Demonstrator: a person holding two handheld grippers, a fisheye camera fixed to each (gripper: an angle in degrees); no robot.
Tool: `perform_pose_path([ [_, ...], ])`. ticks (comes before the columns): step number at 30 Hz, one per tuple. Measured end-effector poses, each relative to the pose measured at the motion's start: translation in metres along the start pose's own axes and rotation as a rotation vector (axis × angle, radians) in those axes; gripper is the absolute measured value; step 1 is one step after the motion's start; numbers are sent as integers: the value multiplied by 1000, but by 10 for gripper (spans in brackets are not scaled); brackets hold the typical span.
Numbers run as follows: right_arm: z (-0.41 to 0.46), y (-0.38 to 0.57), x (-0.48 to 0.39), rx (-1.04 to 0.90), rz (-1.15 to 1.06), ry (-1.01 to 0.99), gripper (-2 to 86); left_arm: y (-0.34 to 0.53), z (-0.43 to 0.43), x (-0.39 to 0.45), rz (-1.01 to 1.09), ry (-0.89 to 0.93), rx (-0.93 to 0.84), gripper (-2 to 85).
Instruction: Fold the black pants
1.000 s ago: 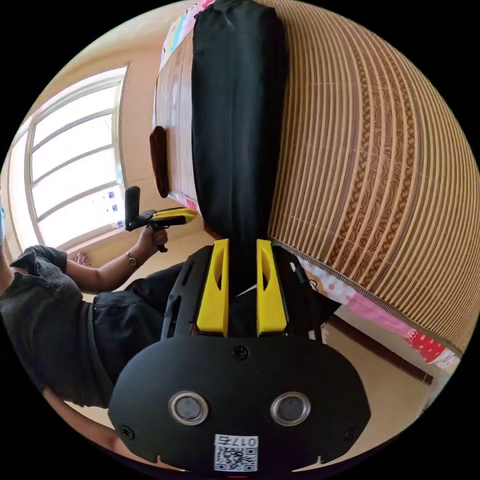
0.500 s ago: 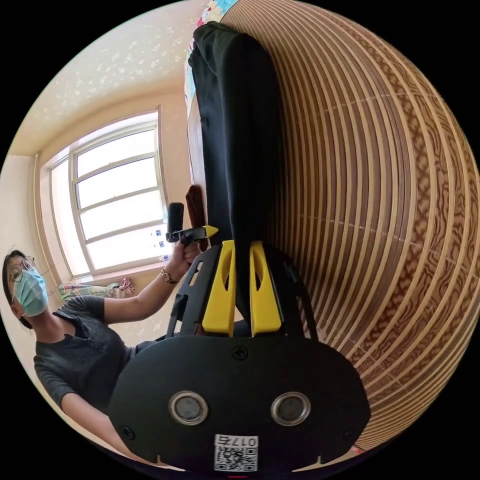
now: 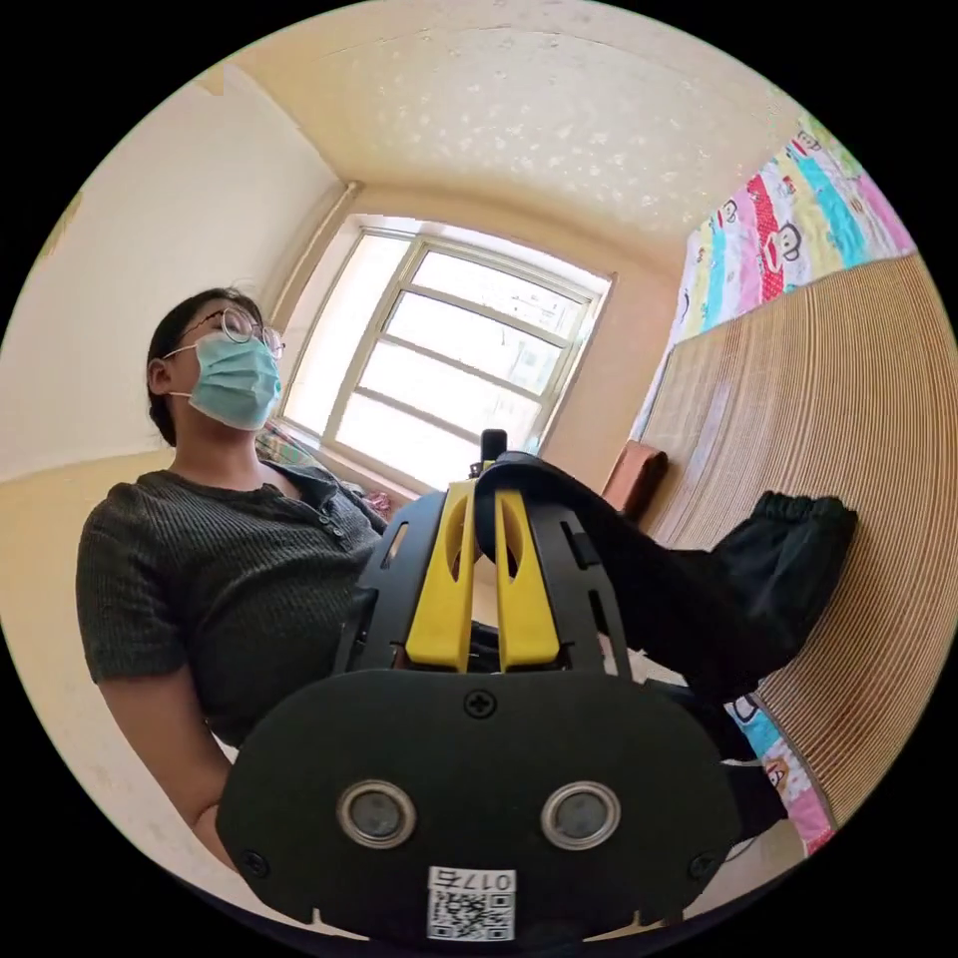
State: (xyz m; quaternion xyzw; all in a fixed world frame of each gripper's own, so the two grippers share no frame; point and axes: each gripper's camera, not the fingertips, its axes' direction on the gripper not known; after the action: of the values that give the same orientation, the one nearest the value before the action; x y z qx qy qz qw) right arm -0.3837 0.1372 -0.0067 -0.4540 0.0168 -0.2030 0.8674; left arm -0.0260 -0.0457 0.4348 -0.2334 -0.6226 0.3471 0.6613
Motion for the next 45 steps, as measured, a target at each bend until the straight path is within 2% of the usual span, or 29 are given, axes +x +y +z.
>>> perform_pose_path([
  [3,2,-26,-52,32,-120,-6,14,-30,-6,54,91,7,26,43],
  [5,4,-54,-70,37,-159,59,14,-51,-7,66,83,1,40,45],
  [7,6,-79,-66,21,-143,162,13,-80,-7,68,81,-88,34,48],
  [10,13,-121,-26,8,-39,318,12,-118,0,42,29,-283,23,49],
  [15,22,-169,66,1,38,449,12,-164,9,-43,-96,-365,24,43],
  [17,33,-171,109,-25,92,562,14,-167,13,-74,-131,-427,18,34],
  [21,52,-125,165,-81,180,675,19,-127,39,-132,-199,-578,-90,-4],
  [23,62,-68,200,-113,273,707,24,-90,53,-151,-206,-520,-111,-7],
  [25,70,-19,226,-173,361,758,28,-29,72,-181,-321,-399,-147,-6],
  [27,75,31,251,-221,488,806,33,18,85,-200,-430,-401,-185,-2],
  [29,76,82,276,-253,631,779,43,57,94,-215,-530,-427,-210,13],
  [31,70,101,290,-244,708,693,55,81,100,-228,-597,-475,-226,93],
  [32,62,107,297,-210,739,622,68,81,101,-231,-603,-488,-230,101],
  [38,6,94,317,29,771,479,137,11,105,-238,-405,-582,-188,157],
  [41,-11,88,333,95,782,433,144,-29,127,-259,-333,-623,-306,149],
  [43,-17,86,343,105,815,436,146,-41,160,-284,-308,-667,-524,84],
  [45,-22,85,345,133,815,419,149,-34,182,-294,-254,-626,-681,54],
])
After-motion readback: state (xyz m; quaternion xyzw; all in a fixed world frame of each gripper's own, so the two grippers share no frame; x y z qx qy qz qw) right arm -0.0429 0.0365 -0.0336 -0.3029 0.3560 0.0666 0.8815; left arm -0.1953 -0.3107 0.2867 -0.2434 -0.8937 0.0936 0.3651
